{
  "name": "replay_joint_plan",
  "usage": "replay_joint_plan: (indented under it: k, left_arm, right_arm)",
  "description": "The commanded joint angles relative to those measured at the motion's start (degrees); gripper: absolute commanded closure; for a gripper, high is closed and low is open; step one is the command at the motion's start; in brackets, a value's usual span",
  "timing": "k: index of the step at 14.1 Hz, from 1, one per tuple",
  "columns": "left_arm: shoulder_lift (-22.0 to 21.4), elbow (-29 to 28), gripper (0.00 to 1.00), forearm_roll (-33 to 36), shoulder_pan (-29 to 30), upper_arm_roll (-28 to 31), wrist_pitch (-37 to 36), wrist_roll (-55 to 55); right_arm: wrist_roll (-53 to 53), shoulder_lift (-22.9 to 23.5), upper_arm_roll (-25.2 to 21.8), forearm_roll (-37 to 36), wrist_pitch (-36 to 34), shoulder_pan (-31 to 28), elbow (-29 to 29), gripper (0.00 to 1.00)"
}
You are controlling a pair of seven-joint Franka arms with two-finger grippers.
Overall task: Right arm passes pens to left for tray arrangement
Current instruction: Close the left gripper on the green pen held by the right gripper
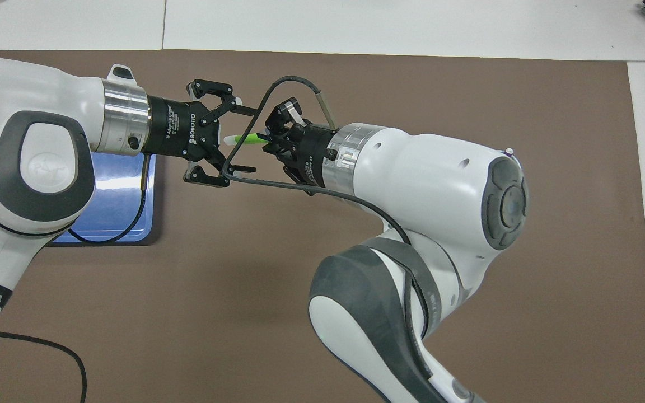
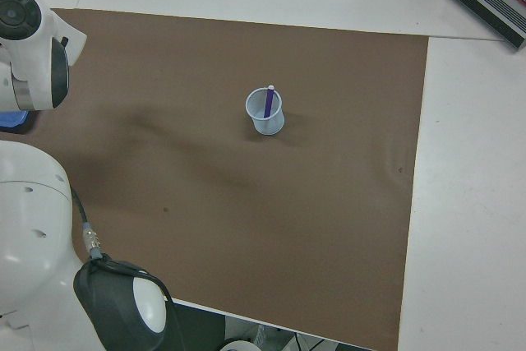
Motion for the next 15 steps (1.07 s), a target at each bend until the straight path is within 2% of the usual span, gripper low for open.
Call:
replay_joint_plan:
  k: [1, 2, 3, 6, 7, 14, 15]
  left_arm:
    - [-2.0, -2.2, 0.27, -0.2, 0.2, 0.2, 0.8, 0.9]
    - [-2.0, -2.2, 0.29, -0.2, 0.3, 0.3, 0.7, 0.8]
    - [-2.0, -2.3, 0.42, -0.2, 0.4, 0.3, 0.6, 0.8]
    - [-2.0, -2.3, 0.91, -0.2, 0.4, 0.3, 0.4, 0.8]
    - [-2.0, -2.3, 1.00, -0.2, 0.4, 0.3, 0.2, 0.6]
    - [-2.6, -3.5, 1.00, 0.5, 0.6, 0.5, 0.0, 4.4]
    - [-2.6, -3.6, 1.00, 0.5, 0.7, 0.5, 0.0, 4.3]
  right_arm:
    - [0.3, 0.0, 0.1, 1.7, 1.1, 0.0, -0.2, 1.00]
    - [0.3, 0.0, 0.1, 1.7, 1.1, 0.0, -0.2, 1.00]
    - [0.3, 0.0, 0.1, 1.7, 1.1, 0.0, -0.2, 1.00]
    - [0.3, -0.1, 0.1, 1.7, 1.1, 0.0, -0.2, 1.00]
    - [0.2, 0.0, 0.1, 1.7, 1.1, 0.0, -0.2, 1.00]
    - [0.0, 0.0, 0.1, 1.7, 1.0, -0.1, -0.2, 1.00]
    - [0.1, 0.0, 0.1, 1.7, 0.8, -0.1, -0.2, 0.84]
